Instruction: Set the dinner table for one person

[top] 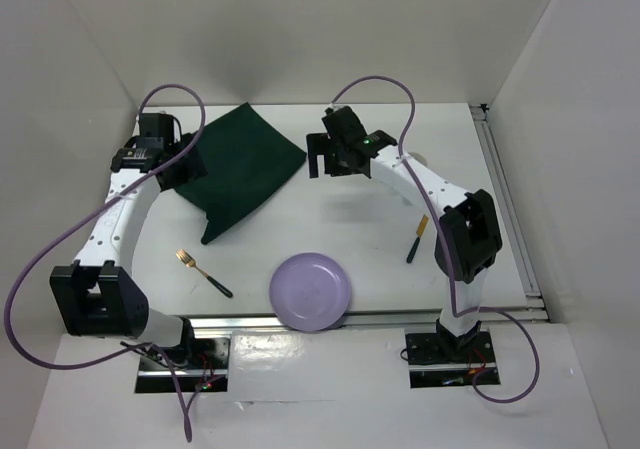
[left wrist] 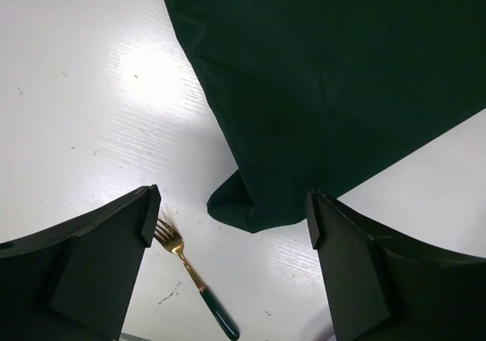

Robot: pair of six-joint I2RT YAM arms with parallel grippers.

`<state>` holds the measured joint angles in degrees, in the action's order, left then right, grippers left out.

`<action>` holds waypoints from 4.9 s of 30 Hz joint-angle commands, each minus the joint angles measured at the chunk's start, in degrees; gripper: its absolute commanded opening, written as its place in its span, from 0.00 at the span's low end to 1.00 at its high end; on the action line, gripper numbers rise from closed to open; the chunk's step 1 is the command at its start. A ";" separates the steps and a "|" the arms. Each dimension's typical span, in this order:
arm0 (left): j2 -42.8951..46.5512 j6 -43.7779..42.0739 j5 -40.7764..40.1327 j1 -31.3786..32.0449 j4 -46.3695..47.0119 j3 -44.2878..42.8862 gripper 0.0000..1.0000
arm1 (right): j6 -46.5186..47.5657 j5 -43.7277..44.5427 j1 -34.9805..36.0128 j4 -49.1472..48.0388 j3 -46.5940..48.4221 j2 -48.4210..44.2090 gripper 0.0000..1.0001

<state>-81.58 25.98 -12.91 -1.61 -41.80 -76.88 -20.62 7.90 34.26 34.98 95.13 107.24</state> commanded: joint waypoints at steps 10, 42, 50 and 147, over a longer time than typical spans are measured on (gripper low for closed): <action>-9.54 1.88 1.04 -4.28 -4.15 -7.65 0.98 | -2.58 0.98 0.98 0.97 0.23 0.17 0.99; -54.91 12.87 14.31 -18.52 -4.26 -44.41 0.76 | 1.37 -5.00 1.51 -0.36 0.84 7.63 0.91; -56.14 14.10 15.54 -18.52 -1.10 -42.39 0.58 | 1.37 -2.02 1.51 0.79 1.99 8.16 0.90; -8.95 14.63 22.49 4.77 11.30 22.05 0.00 | -52.60 -5.45 -18.09 -26.29 -74.93 -43.27 0.24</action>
<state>-91.00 41.98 10.44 3.62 -30.22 -51.48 -73.80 -3.73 15.88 12.12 18.48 61.14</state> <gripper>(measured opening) 0.057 0.294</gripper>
